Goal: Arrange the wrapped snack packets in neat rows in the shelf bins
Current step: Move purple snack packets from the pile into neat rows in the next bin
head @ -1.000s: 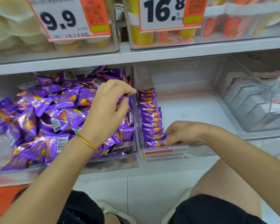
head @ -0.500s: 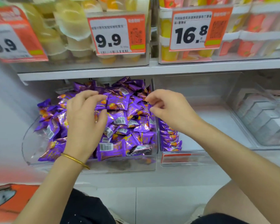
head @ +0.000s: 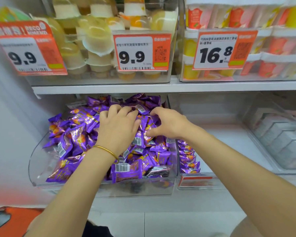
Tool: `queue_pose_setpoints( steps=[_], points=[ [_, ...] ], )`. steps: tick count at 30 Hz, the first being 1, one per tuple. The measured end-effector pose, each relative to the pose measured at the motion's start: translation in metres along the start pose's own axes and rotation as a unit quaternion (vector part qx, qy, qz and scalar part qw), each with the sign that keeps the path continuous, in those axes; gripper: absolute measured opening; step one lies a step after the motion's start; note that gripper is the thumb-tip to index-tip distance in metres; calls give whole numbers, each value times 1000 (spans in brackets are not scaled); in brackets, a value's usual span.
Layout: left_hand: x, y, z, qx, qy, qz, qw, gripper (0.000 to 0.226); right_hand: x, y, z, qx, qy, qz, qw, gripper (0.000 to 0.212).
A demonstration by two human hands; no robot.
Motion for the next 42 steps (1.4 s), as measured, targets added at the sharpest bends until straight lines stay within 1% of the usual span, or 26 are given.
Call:
queue_pose_setpoints(
  steps=[1, 4, 6, 11, 15, 17, 20, 22, 24, 26, 28, 30, 31, 33, 35, 36, 37, 39, 40, 41, 42],
  points=[
    [-1, -1, 0, -9, 7, 6, 1000, 46, 0, 1, -1, 15, -5, -12, 1000, 70],
    [-6, -2, 0, -84, 10, 29, 996, 50, -3, 6, -5, 50, -14, -56, 997, 63],
    [-6, -1, 1, -114, 11, 10, 993, 41, -7, 7, -5, 73, -21, -85, 993, 59],
    [-5, -5, 1, -161, 11, -20, 987, 34, -16, 6, -8, 135, -38, -142, 980, 41],
    [-1, -7, 0, -199, 12, -43, 979, 29, -23, 1, -18, 208, -32, -185, 960, 37],
    [4, -10, -1, -231, 17, -71, 970, 29, -29, -3, -26, 297, -37, -197, 934, 32],
    [10, -23, -11, -289, 29, -131, 948, 30, -40, -10, -42, 471, -60, -185, 860, 22],
    [13, -32, -23, -316, 40, -142, 937, 28, -47, -12, -54, 555, -71, -147, 816, 22],
    [16, -35, -35, -377, 41, -116, 918, 23, -53, -13, -68, 612, -86, -92, 781, 23],
    [18, -29, -43, -439, 34, -68, 895, 20, -57, -13, -82, 653, -112, -41, 748, 27],
    [19, -20, -48, -445, 30, -33, 894, 26, -58, -9, -92, 678, -132, 1, 723, 43],
    [18, -13, -50, -461, 23, -8, 887, 33, -56, -1, -98, 678, -142, 39, 721, 64],
    [18, -11, -53, -467, 25, -3, 884, 35, -55, 4, -98, 669, -145, 57, 726, 69],
    [19, -11, -57, -490, 31, 4, 871, 37, -52, 12, -96, 654, -148, 88, 736, 67],
    [19, -8, -62, -519, 34, 25, 854, 40, -51, 15, -92, 648, -149, 101, 740, 63],
    [19, -6, -63, -545, 35, 38, 837, 39, -51, 16, -92, 649, -149, 102, 739, 62],
    [19, -2, -64, -582, 34, 53, 811, 35, -51, 15, -93, 652, -148, 99, 737, 60],
    [17, -2, -68, -668, 15, 86, 739, 24, -52, 12, -93, 658, -141, 82, 735, 44],
    [16, -2, -70, -690, 10, 91, 718, 21, -52, 11, -93, 660, -132, 70, 737, 38],
    [15, -1, -72, -686, 14, 88, 722, 20, -53, 10, -93, 662, -121, 59, 737, 37],
    [15, 1, -73, -665, 22, 82, 742, 21, -54, 10, -93, 664, -112, 51, 737, 39]
  ],
)
Point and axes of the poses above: each hand's wrist, its own x-axis towards the middle knuckle, its own y-axis out of the palm, z = x × y, the point moved 2 cm from there along x, towards the middle knuckle, and after that the axes turned 6 degrees about z, right-handed, at the moved point
